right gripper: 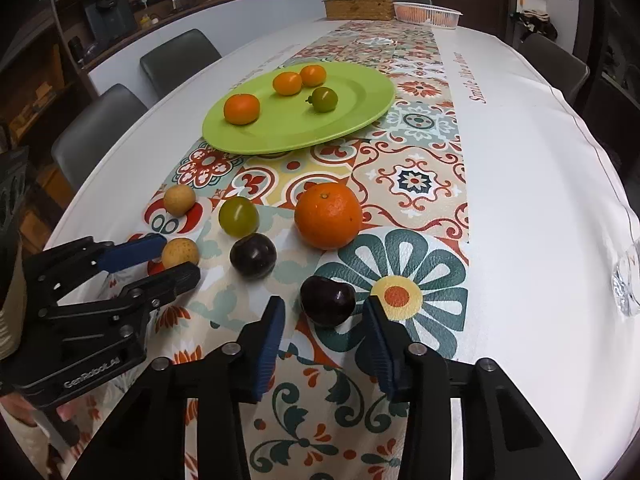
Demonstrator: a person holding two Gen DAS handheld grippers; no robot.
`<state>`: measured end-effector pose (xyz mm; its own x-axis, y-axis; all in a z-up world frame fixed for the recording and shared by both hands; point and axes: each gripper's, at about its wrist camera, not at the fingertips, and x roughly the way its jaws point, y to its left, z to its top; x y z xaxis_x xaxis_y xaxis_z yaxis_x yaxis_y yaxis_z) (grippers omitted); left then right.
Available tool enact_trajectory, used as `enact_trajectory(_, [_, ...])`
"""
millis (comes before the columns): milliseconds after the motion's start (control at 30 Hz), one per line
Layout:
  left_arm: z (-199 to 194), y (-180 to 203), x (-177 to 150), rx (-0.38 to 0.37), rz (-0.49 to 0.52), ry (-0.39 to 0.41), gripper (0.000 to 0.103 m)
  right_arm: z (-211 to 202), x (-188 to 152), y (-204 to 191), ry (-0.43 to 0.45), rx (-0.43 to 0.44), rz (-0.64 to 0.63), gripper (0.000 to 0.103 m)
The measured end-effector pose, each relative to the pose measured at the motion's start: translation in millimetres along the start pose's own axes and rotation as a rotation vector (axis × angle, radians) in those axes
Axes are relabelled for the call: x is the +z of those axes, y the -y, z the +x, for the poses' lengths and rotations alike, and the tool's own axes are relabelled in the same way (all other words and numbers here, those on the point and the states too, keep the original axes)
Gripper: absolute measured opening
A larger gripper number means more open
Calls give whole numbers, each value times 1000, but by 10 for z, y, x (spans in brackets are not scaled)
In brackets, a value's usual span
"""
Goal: Organize fruits
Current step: 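Close the left gripper on the tan fruit while the right gripper grasps the dark plum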
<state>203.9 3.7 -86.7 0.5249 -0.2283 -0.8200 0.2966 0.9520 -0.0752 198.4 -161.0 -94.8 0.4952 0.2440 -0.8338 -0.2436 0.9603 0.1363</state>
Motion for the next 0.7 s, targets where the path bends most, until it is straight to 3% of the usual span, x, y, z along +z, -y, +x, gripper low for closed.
enact_trajectory(100, [21,3,2,-4,-5,-4,26,11,-1,-9,1,-2,-9,34])
enact_trajectory(200, [21,-2,3,-15,-12,-6,26,19,1,-13,0,-6,-22,30])
enact_trajectory(700, [-216,76,29,-8,-4,40,26,-167,19,-36,49,9,-39,30])
